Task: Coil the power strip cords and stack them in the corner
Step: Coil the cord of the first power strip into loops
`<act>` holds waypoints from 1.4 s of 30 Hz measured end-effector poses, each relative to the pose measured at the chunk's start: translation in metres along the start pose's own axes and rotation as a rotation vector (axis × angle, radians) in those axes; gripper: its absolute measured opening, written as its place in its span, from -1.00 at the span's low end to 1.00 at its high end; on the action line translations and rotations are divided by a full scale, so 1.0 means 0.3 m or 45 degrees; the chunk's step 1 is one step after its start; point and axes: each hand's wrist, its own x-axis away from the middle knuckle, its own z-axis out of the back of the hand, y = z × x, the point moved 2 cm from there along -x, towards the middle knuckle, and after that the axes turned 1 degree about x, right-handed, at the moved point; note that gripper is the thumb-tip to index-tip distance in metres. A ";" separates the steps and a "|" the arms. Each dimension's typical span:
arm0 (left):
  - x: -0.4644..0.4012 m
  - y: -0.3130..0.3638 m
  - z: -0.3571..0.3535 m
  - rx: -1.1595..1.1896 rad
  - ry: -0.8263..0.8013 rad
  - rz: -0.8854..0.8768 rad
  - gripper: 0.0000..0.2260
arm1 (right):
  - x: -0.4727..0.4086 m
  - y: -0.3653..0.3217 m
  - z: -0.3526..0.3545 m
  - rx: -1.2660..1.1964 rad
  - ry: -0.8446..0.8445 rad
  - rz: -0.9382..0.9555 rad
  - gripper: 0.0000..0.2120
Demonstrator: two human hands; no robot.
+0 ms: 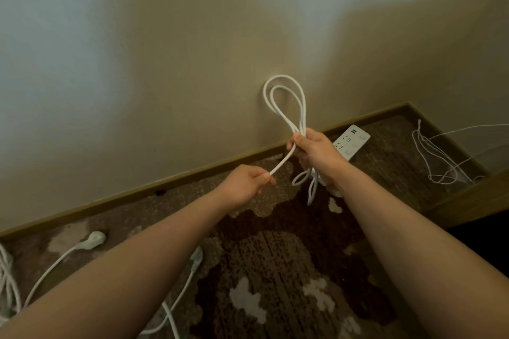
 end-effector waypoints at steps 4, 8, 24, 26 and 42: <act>-0.008 -0.017 -0.069 -0.041 -0.145 0.012 -0.76 | -0.008 -0.007 0.039 -0.202 0.089 -0.039 -0.73; 0.002 -0.074 -0.095 -0.104 -0.247 0.072 -0.77 | -0.007 -0.022 0.025 -0.499 0.112 -0.045 -0.77; -0.003 -0.192 0.177 -0.292 -0.089 0.185 -0.84 | -0.019 0.103 0.140 -0.011 0.346 -0.058 -0.81; 0.014 -0.247 0.240 -0.357 -0.024 0.214 -0.83 | -0.029 0.103 0.167 -0.077 0.406 -0.085 -0.81; 0.057 -0.326 0.240 -0.731 -0.235 0.068 -0.76 | -0.061 0.095 0.165 0.462 0.413 0.169 -0.75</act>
